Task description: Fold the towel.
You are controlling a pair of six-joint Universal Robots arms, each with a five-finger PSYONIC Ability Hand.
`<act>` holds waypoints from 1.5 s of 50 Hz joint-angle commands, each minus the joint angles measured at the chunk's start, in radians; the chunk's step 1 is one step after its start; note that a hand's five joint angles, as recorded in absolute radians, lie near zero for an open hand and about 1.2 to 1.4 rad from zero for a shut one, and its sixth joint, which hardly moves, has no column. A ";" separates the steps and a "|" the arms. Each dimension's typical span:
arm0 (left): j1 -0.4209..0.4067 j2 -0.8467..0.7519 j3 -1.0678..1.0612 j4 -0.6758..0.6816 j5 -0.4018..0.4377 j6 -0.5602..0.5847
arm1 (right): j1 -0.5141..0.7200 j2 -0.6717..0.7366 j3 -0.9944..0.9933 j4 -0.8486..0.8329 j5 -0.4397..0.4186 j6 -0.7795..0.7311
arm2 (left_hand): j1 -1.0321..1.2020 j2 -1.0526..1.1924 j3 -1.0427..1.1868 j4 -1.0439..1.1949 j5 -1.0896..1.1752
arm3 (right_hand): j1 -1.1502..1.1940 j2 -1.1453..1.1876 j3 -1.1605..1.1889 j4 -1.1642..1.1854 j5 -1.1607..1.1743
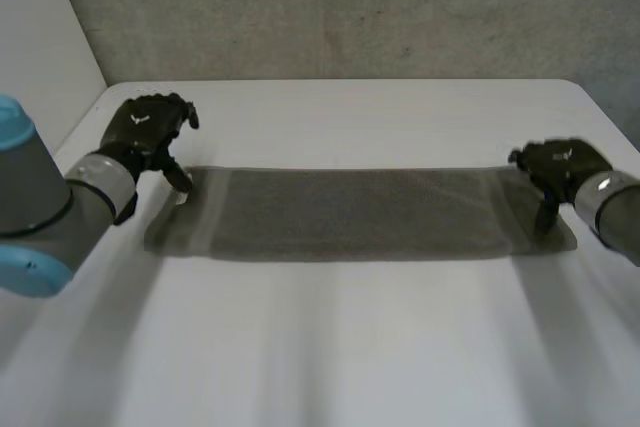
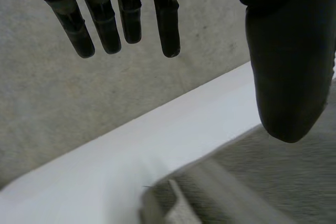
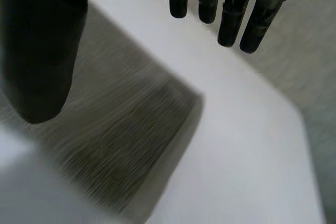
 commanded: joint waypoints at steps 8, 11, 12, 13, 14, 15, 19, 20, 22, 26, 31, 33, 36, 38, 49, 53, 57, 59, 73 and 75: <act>-0.027 0.035 -0.247 0.273 -0.008 -0.032 | -0.069 0.071 0.106 -0.197 -0.103 -0.002 | -0.046 -0.051 -0.061 -0.062 -0.019 | 0.324 0.324 0.319 0.313 0.330; -0.023 0.036 -0.247 0.279 -0.008 -0.036 | -0.069 0.092 0.101 -0.200 -0.100 -0.002 | -0.049 -0.054 -0.064 -0.065 -0.022 | 0.324 0.324 0.319 0.313 0.330; -0.020 0.038 -0.249 0.281 -0.008 -0.035 | -0.071 0.105 0.097 -0.200 -0.100 -0.002 | -0.052 -0.057 -0.067 -0.068 -0.025 | 0.324 0.324 0.319 0.313 0.330; -0.018 0.038 -0.250 0.284 -0.008 -0.035 | -0.079 0.120 0.091 -0.202 -0.097 -0.002 | -0.052 -0.057 -0.067 -0.068 -0.025 | 0.327 0.327 0.322 0.316 0.333; -0.018 0.038 -0.250 0.284 -0.008 -0.035 | -0.079 0.120 0.091 -0.202 -0.097 -0.002 | -0.052 -0.057 -0.067 -0.068 -0.025 | 0.327 0.327 0.322 0.316 0.333; -0.018 0.038 -0.253 0.288 -0.006 -0.033 | -0.088 0.132 0.083 -0.200 -0.097 0.000 | -0.052 -0.057 -0.067 -0.068 -0.025 | 0.324 0.324 0.319 0.313 0.330; -0.015 0.038 -0.257 0.290 -0.006 -0.036 | -0.108 0.157 0.063 -0.192 -0.094 -0.003 | -0.063 -0.069 -0.079 -0.079 -0.037 | 0.324 0.324 0.319 0.313 0.330; -0.014 0.038 -0.260 0.290 -0.005 -0.038 | -0.115 0.167 0.058 -0.189 -0.091 -0.003 | -0.066 -0.072 -0.081 -0.082 -0.040 | 0.324 0.324 0.319 0.313 0.330; -0.014 0.036 -0.261 0.291 -0.003 -0.038 | -0.122 0.172 0.054 -0.189 -0.090 -0.003 | -0.069 -0.075 -0.084 -0.085 -0.043 | 0.327 0.327 0.322 0.316 0.333; -0.007 0.036 -0.263 0.291 -0.003 -0.036 | -0.137 0.169 0.052 -0.188 -0.091 -0.002 | -0.069 -0.075 -0.084 -0.085 -0.043 | 0.598 0.598 0.593 0.587 0.604; -0.009 0.036 -0.266 0.291 -0.003 -0.035 | -0.160 0.151 0.052 -0.189 -0.093 0.000 | -0.072 -0.078 -0.087 -0.088 -0.046 | 1.153 1.153 1.148 1.142 1.159; -0.010 0.036 -0.269 0.291 -0.003 -0.035 | -0.169 0.140 0.052 -0.189 -0.094 0.000 | -0.072 -0.078 -0.087 -0.088 -0.046 | 1.154 1.154 1.149 1.142 1.160; -0.012 0.036 -0.269 0.291 -0.003 -0.035 | -0.189 0.126 0.052 -0.189 -0.100 0.000 | -0.078 -0.084 -0.093 -0.094 -0.052 | 1.154 1.154 1.149 1.142 1.160; -0.012 0.036 -0.270 0.291 -0.003 -0.035 | -0.210 0.122 0.052 -0.189 -0.102 0.000 | -0.078 -0.084 -0.093 -0.094 -0.052 | 1.154 1.154 1.149 1.142 1.160; -0.009 0.036 -0.269 0.291 -0.005 -0.035 | -0.341 0.082 -0.044 -0.182 -0.079 -0.014 | -0.081 -0.087 -0.096 -0.097 -0.055 | 1.154 1.154 1.149 1.142 1.160; -0.009 0.036 -0.267 0.291 -0.005 -0.035 | -0.361 0.036 -0.093 -0.148 -0.064 -0.040 | -0.084 -0.090 -0.099 -0.100 -0.058 | 1.154 1.154 1.149 1.142 1.160; -0.009 0.036 -0.267 0.291 -0.005 -0.035 | -0.300 -0.016 -0.162 -0.068 -0.042 -0.045 | -0.093 -0.098 -0.108 -0.109 -0.066 | 1.154 1.154 1.149 1.142 1.160; -0.009 0.036 -0.269 0.291 -0.005 -0.035 | -0.227 -0.035 -0.179 -0.050 -0.041 -0.039 | -0.093 -0.098 -0.108 -0.109 -0.066 | 1.154 1.154 1.149 1.142 1.160; -0.010 0.036 -0.270 0.291 -0.003 -0.033 | 0.586 0.096 -0.236 -0.071 0.004 0.020 | -0.093 -0.098 -0.108 -0.109 -0.066 | 1.050 1.051 1.045 1.039 1.056; -0.010 0.036 -0.270 0.291 -0.003 -0.033 | 0.622 0.145 -0.256 -0.074 0.018 0.016 | -0.093 -0.098 -0.108 -0.109 -0.066 | 0.577 0.577 0.572 0.565 0.583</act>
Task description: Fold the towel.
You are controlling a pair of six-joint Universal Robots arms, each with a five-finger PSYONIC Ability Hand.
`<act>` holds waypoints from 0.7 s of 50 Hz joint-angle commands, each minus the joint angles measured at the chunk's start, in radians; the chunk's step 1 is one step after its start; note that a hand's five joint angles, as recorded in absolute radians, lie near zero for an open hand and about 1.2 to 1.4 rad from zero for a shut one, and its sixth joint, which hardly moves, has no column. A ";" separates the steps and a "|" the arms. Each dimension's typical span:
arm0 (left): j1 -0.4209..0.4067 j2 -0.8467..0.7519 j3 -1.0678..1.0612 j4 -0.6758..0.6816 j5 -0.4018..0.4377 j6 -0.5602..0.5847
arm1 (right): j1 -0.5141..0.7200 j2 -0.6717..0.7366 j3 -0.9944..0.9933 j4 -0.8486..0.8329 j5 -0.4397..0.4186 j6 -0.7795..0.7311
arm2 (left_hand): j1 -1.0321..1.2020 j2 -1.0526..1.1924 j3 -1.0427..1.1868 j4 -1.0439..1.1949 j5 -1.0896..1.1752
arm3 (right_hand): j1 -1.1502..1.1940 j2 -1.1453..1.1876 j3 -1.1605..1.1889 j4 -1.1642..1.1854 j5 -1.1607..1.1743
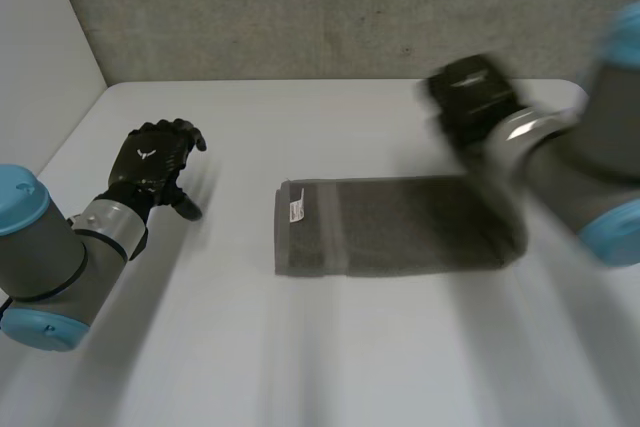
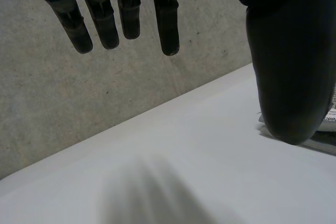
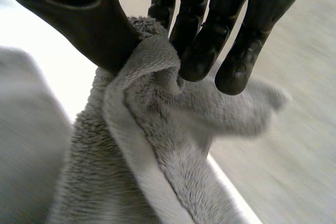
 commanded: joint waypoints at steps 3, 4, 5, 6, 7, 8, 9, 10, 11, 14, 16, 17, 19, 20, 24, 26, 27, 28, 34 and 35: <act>-0.001 -0.001 -0.001 0.000 0.001 0.001 | 0.266 0.235 -0.066 -0.027 0.096 -0.001 | -0.064 -0.056 -0.060 -0.066 -0.027 | -1.146 -1.137 -1.142 -1.150 -1.143; -0.001 -0.001 -0.001 0.000 0.001 0.001 | 0.265 0.245 -0.071 -0.027 0.137 -0.010 | -0.067 -0.059 -0.063 -0.069 -0.030 | -1.146 -1.137 -1.142 -1.150 -1.143; -0.001 -0.001 -0.001 0.000 0.001 0.001 | 0.265 0.245 -0.071 -0.027 0.138 -0.010 | -0.067 -0.059 -0.063 -0.069 -0.030 | -1.146 -1.137 -1.142 -1.150 -1.143; -0.001 -0.001 -0.001 0.000 0.001 0.001 | 0.260 0.239 -0.057 -0.026 0.171 -0.018 | -0.067 -0.059 -0.063 -0.069 -0.030 | -1.146 -1.137 -1.142 -1.150 -1.143; -0.001 -0.001 -0.001 0.000 0.001 0.001 | 0.253 0.227 -0.044 -0.024 0.191 -0.019 | -0.067 -0.059 -0.063 -0.069 -0.030 | -1.146 -1.137 -1.142 -1.150 -1.143; -0.001 -0.001 -0.001 0.000 0.001 0.001 | 0.252 0.226 -0.044 -0.024 0.192 -0.019 | -0.067 -0.059 -0.063 -0.069 -0.030 | -1.146 -1.137 -1.142 -1.150 -1.143; -0.001 -0.001 -0.001 0.000 0.001 0.001 | 0.233 0.211 -0.027 -0.023 0.204 -0.013 | -0.067 -0.059 -0.063 -0.069 -0.030 | -1.146 -1.137 -1.142 -1.150 -1.143; -0.001 -0.001 -0.001 0.000 0.001 0.001 | 0.233 0.211 -0.027 -0.023 0.204 -0.013 | -0.067 -0.059 -0.063 -0.069 -0.030 | -1.146 -1.137 -1.142 -1.150 -1.143; -0.001 -0.001 -0.001 0.000 0.001 0.001 | 0.201 0.187 0.007 -0.021 0.201 -0.013 | -0.067 -0.059 -0.063 -0.069 -0.030 | -1.146 -1.137 -1.142 -1.150 -1.143; -0.001 -0.001 0.000 0.000 0.002 0.001 | 0.125 0.121 0.106 -0.030 0.193 -0.009 | -0.067 -0.059 -0.063 -0.069 -0.030 | -1.146 -1.137 -1.142 -1.150 -1.143; -0.001 -0.002 0.000 0.000 0.002 0.001 | 0.093 0.090 0.159 -0.036 0.185 -0.009 | -0.070 -0.062 -0.066 -0.072 -0.033 | -1.146 -1.137 -1.142 -1.150 -1.143; -0.001 -0.002 0.000 0.000 0.002 0.001 | 0.064 0.063 0.209 -0.042 0.169 -0.007 | -0.070 -0.062 -0.066 -0.072 -0.033 | -1.146 -1.137 -1.142 -1.150 -1.143; -0.001 -0.004 -0.001 0.000 0.002 0.001 | 0.032 0.041 0.257 -0.059 0.146 -0.005 | -0.070 -0.062 -0.066 -0.072 -0.033 | -1.146 -1.137 -1.142 -1.150 -1.143; -0.001 -0.002 -0.001 0.000 0.002 0.001 | -0.006 0.026 0.303 -0.082 0.123 -0.005 | -0.070 -0.062 -0.066 -0.072 -0.033 | -1.146 -1.137 -1.142 -1.150 -1.143; -0.004 -0.002 -0.001 0.000 0.002 0.001 | -0.076 0.001 0.383 -0.141 0.083 -0.005 | -0.073 -0.065 -0.069 -0.075 -0.036 | -1.146 -1.137 -1.142 -1.150 -1.143; -0.008 -0.004 -0.001 0.000 0.002 0.001 | -0.125 -0.007 0.430 -0.188 0.051 -0.005 | -0.073 -0.065 -0.069 -0.075 -0.036 | -1.130 -1.121 -1.126 -1.134 -1.127; -0.008 -0.004 -0.001 0.000 0.002 0.001 | -0.125 -0.007 0.430 -0.188 0.050 -0.005 | -0.073 -0.065 -0.069 -0.075 -0.036 | -1.130 -1.121 -1.126 -1.134 -1.126; -0.013 -0.005 -0.001 -0.001 0.007 0.001 | -0.140 -0.007 0.444 -0.196 0.040 -0.005 | -0.073 -0.065 -0.069 -0.075 -0.036 | -1.130 -1.121 -1.126 -1.134 -1.126; -0.056 -0.016 0.046 -0.001 0.076 -0.002 | -0.160 -0.008 0.489 -0.210 0.035 0.004 | -0.053 -0.045 -0.049 -0.054 -0.016 | -1.146 -1.137 -1.142 -1.150 -1.143; -0.056 -0.016 0.046 -0.001 0.076 -0.002 | -0.160 -0.008 0.489 -0.210 0.035 0.004 | -0.053 -0.045 -0.048 -0.054 -0.016 | -1.146 -1.137 -1.142 -1.150 -1.143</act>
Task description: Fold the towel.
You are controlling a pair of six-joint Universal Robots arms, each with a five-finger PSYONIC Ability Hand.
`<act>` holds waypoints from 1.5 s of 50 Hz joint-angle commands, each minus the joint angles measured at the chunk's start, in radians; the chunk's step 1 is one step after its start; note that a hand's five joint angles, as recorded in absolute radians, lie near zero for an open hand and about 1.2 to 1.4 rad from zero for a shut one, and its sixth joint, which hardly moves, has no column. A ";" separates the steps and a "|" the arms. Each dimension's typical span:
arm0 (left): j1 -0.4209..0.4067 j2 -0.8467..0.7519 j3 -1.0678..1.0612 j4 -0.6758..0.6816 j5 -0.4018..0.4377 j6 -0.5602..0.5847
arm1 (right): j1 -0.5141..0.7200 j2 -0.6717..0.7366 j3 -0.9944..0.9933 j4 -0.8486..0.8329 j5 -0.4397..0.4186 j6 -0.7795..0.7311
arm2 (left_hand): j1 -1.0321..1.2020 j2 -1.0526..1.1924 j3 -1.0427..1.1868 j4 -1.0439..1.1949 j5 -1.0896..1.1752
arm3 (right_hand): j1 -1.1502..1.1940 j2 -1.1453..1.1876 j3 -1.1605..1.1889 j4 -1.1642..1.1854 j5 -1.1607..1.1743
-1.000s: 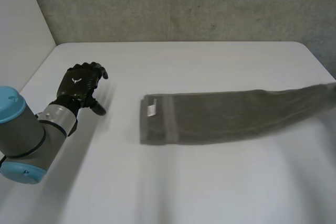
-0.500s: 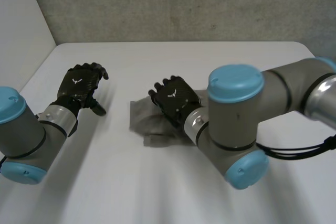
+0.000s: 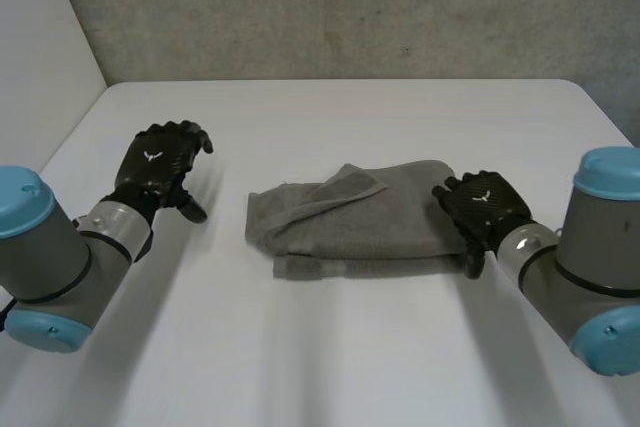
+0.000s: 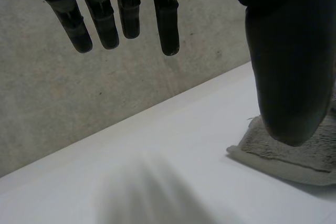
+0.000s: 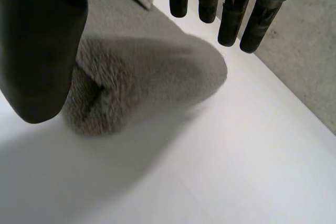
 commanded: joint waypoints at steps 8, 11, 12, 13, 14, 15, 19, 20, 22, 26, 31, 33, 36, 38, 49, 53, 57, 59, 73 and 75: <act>-0.194 -0.164 0.282 -0.106 0.192 -0.034 | -0.020 0.000 0.087 -0.056 -0.011 0.024 | -0.044 -0.030 -0.040 -0.039 -0.002 | -0.059 -0.061 -0.065 -0.076 -0.057; -0.240 -0.259 0.400 -0.186 0.191 -0.060 | -0.019 -0.002 0.107 -0.076 -0.013 0.024 | -0.041 -0.027 -0.037 -0.036 0.001 | -0.059 -0.061 -0.065 -0.076 -0.057; -0.258 -0.308 0.461 -0.223 0.189 -0.073 | -0.019 -0.002 0.115 -0.091 -0.013 0.024 | -0.038 -0.024 -0.034 -0.033 0.004 | -0.059 -0.061 -0.065 -0.076 -0.057; -0.259 -0.308 0.461 -0.223 0.189 -0.073 | -0.019 -0.002 0.115 -0.092 -0.013 0.024 | -0.038 -0.024 -0.034 -0.033 0.004 | -0.059 -0.061 -0.065 -0.076 -0.057; -0.272 -0.354 0.511 -0.258 0.189 -0.079 | -0.017 -0.002 0.121 -0.105 -0.013 0.024 | -0.038 -0.024 -0.034 -0.033 0.004 | -0.059 -0.061 -0.065 -0.076 -0.057; -0.281 -0.394 0.553 -0.289 0.188 -0.079 | -0.017 -0.002 0.125 -0.117 -0.013 0.024 | -0.035 -0.021 -0.031 -0.031 0.007 | -0.059 -0.061 -0.065 -0.076 -0.057; -0.288 -0.460 0.613 -0.321 0.175 -0.079 | -0.017 -0.013 0.135 -0.134 -0.014 0.024 | -0.026 -0.012 -0.022 -0.022 0.016 | -0.059 -0.061 -0.065 -0.076 -0.057; -0.288 -0.480 0.636 -0.321 0.149 -0.077 | -0.017 -0.019 0.136 -0.136 -0.014 0.024 | -0.023 -0.009 -0.019 -0.019 0.018 | -0.059 -0.061 -0.065 -0.076 -0.057; -0.288 -0.494 0.653 -0.321 0.109 -0.077 | -0.017 -0.020 0.136 -0.136 -0.016 0.024 | -0.023 -0.009 -0.019 -0.019 0.018 | -0.057 -0.059 -0.063 -0.075 -0.055; -0.285 -0.508 0.685 -0.303 -0.024 -0.077 | -0.014 -0.020 0.141 -0.138 -0.017 0.024 | -0.026 -0.012 -0.022 -0.022 0.016 | -0.054 -0.056 -0.060 -0.072 -0.052; -0.259 -0.502 0.674 -0.257 -0.127 -0.082 | -0.009 -0.020 0.145 -0.138 -0.017 0.024 | -0.032 -0.018 -0.028 -0.028 0.010 | -0.054 -0.056 -0.060 -0.072 -0.052; -0.242 -0.498 0.667 -0.251 -0.159 -0.087 | -0.009 -0.020 0.145 -0.138 -0.020 0.024 | -0.035 -0.021 -0.031 -0.030 0.007 | -0.054 -0.056 -0.060 -0.072 -0.052; -0.211 -0.492 0.644 -0.249 -0.188 -0.087 | -0.009 -0.020 0.145 -0.138 -0.023 0.024 | -0.041 -0.027 -0.037 -0.036 0.001 | -0.054 -0.056 -0.060 -0.072 -0.052; -0.194 -0.488 0.631 -0.249 -0.194 -0.088 | -0.009 -0.022 0.145 -0.138 -0.023 0.024 | -0.041 -0.027 -0.037 -0.036 0.001 | -0.054 -0.056 -0.060 -0.072 -0.052; -0.154 -0.448 0.558 -0.257 -0.184 -0.133 | -0.006 -0.014 0.138 -0.157 -0.022 0.024 | -0.047 -0.033 -0.043 -0.042 -0.005 | -0.042 -0.045 -0.049 -0.060 -0.041; -0.163 -0.416 0.527 -0.258 -0.184 -0.143 | -0.002 -0.019 0.136 -0.170 -0.020 0.038 | -0.050 -0.036 -0.046 -0.045 -0.008 | -0.005 -0.007 -0.011 -0.022 -0.003; -0.170 -0.373 0.503 -0.258 -0.175 -0.142 | 0.020 -0.023 0.133 -0.167 -0.023 0.081 | -0.050 -0.036 -0.046 -0.045 -0.008 | 0.007 0.005 0.001 -0.010 0.009; -0.170 -0.316 0.458 -0.257 -0.155 -0.142 | 0.056 -0.032 0.124 -0.164 -0.026 0.147 | -0.047 -0.033 -0.043 -0.042 -0.005 | 0.025 0.023 0.019 0.007 0.027; -0.108 -0.198 0.348 -0.260 -0.052 -0.128 | 0.156 0.033 0.012 -0.165 -0.091 0.416 | -0.006 0.008 -0.002 -0.001 0.036 | 0.187 0.184 0.180 0.169 0.188; -0.082 -0.196 0.328 -0.260 -0.049 -0.128 | 0.182 0.082 -0.040 -0.161 -0.086 0.460 | -0.003 0.011 0.001 0.002 0.039 | 0.239 0.237 0.233 0.222 0.241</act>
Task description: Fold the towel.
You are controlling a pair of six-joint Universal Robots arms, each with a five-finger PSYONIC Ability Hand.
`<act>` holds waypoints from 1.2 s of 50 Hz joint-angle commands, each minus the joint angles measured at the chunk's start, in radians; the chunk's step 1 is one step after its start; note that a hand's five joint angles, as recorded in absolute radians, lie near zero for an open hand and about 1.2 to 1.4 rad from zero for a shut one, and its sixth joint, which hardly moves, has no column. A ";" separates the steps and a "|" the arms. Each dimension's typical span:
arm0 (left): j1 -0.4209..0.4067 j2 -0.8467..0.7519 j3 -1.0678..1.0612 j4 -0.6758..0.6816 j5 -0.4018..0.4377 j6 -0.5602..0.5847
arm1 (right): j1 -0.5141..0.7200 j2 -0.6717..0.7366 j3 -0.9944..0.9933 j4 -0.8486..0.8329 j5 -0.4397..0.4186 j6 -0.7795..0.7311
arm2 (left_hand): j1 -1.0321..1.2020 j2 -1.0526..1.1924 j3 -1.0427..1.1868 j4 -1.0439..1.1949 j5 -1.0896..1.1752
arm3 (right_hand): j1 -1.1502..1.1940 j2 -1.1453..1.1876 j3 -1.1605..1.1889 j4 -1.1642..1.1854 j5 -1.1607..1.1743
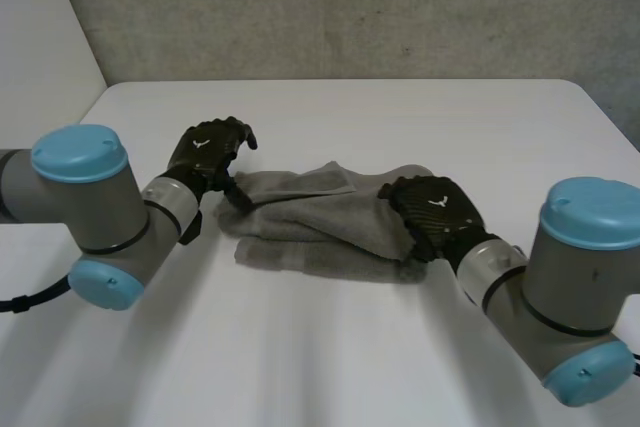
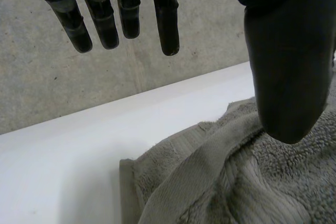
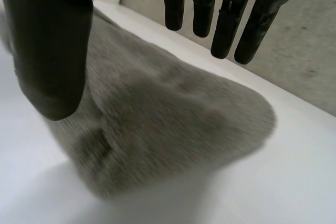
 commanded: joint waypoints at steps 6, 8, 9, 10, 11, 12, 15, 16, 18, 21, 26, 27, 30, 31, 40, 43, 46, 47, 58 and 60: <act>0.087 0.011 -0.062 -0.001 0.022 0.004 | 0.084 0.169 -0.160 0.006 0.001 0.145 | -0.003 0.009 0.001 0.002 0.015 | 0.188 0.189 0.190 0.191 0.176; 0.092 0.026 -0.079 0.000 0.024 0.002 | 0.102 0.215 -0.204 0.011 0.006 0.148 | -0.006 0.006 -0.002 -0.001 0.012 | 0.264 0.265 0.266 0.266 0.252; 0.094 0.032 -0.085 0.000 0.024 0.002 | 0.108 0.237 -0.226 0.017 0.007 0.148 | -0.006 0.006 -0.002 -0.001 0.012 | 0.288 0.289 0.289 0.290 0.276; 0.094 0.032 -0.085 0.000 0.024 0.002 | 0.111 0.254 -0.244 0.026 0.009 0.146 | -0.006 0.006 -0.002 -0.001 0.012 | 0.334 0.335 0.336 0.337 0.323; 0.095 0.037 -0.094 0.000 0.024 0.002 | 0.111 0.254 -0.244 0.026 0.009 0.146 | -0.006 0.006 -0.002 -0.001 0.012 | 0.335 0.336 0.336 0.337 0.323; 0.095 0.044 -0.102 0.000 0.024 0.002 | 0.111 0.269 -0.266 0.043 0.015 0.145 | -0.009 0.003 -0.005 -0.004 0.009 | 0.451 0.452 0.453 0.454 0.439; 0.094 0.058 -0.117 0.002 0.025 0.002 | 0.108 0.274 -0.281 0.058 0.029 0.142 | -0.009 0.003 -0.005 -0.004 0.009 | 0.759 0.760 0.760 0.761 0.747; 0.094 0.058 -0.117 0.002 0.025 0.002 | 0.108 0.274 -0.281 0.058 0.029 0.142 | -0.009 0.003 -0.005 -0.004 0.009 | 0.761 0.762 0.762 0.763 0.749; 0.092 0.070 -0.129 0.002 0.025 0.002 | 0.098 0.251 -0.275 0.066 0.041 0.140 | -0.012 0.001 -0.008 -0.007 0.006 | 1.005 1.006 1.007 1.008 0.994; 0.087 0.077 -0.134 0.002 0.025 0.002 | 0.095 0.229 -0.267 0.067 0.046 0.142 | -0.015 -0.002 -0.010 -0.010 0.003 | 1.006 1.007 1.008 1.009 0.995; 0.074 0.101 -0.149 0.000 0.025 0.002 | 0.053 0.091 -0.165 0.055 0.046 0.134 | -0.020 -0.008 -0.016 -0.016 -0.003 | 1.006 1.007 1.008 1.009 0.995; 0.074 0.101 -0.149 0.000 0.025 0.002 | 0.053 0.091 -0.165 0.055 0.046 0.134 | -0.021 -0.008 -0.016 -0.016 -0.003 | 1.006 1.007 1.008 1.009 0.995; 0.066 0.115 -0.158 0.002 0.025 0.002 | 0.009 0.034 -0.114 0.055 0.034 0.133 | -0.026 -0.014 -0.022 -0.022 -0.009 | 1.006 1.007 1.008 1.009 0.995; 0.057 0.121 -0.161 0.002 0.025 0.000 | -0.017 0.013 -0.088 0.055 0.030 0.131 | -0.026 -0.014 -0.022 -0.022 -0.009 | 1.006 1.007 1.008 1.009 0.995; 0.023 0.136 -0.163 0.000 0.024 -0.003 | -0.152 -0.058 0.071 0.049 -0.045 0.041 | -0.038 -0.026 -0.034 -0.033 -0.020 | 1.006 1.007 1.008 1.009 0.995; 0.008 0.138 -0.160 0.000 0.025 -0.006 | -0.162 -0.061 0.096 0.044 -0.058 0.028 | -0.038 -0.026 -0.034 -0.033 -0.020 | 1.006 1.007 1.008 1.009 0.995; -0.020 0.133 -0.145 0.000 0.025 -0.009 | -0.157 -0.064 0.114 0.046 -0.062 0.025 | -0.038 -0.026 -0.034 -0.033 -0.020 | 0.734 0.735 0.735 0.736 0.722; -0.020 0.133 -0.145 0.000 0.025 -0.009 | -0.157 -0.064 0.114 0.046 -0.062 0.025 | -0.038 -0.026 -0.034 -0.033 -0.020 | 0.731 0.732 0.733 0.734 0.720; -0.150 0.106 -0.065 0.000 0.021 -0.102 | -0.140 -0.119 0.176 0.044 -0.048 0.041 | -0.026 -0.014 -0.022 -0.022 -0.009 | -0.006 -0.005 -0.004 -0.003 -0.017; -0.169 0.086 -0.051 0.000 0.021 -0.128 | -0.148 -0.133 0.187 0.043 -0.049 0.041 | -0.021 -0.008 -0.016 -0.016 -0.003 | -0.020 -0.019 -0.019 -0.018 -0.032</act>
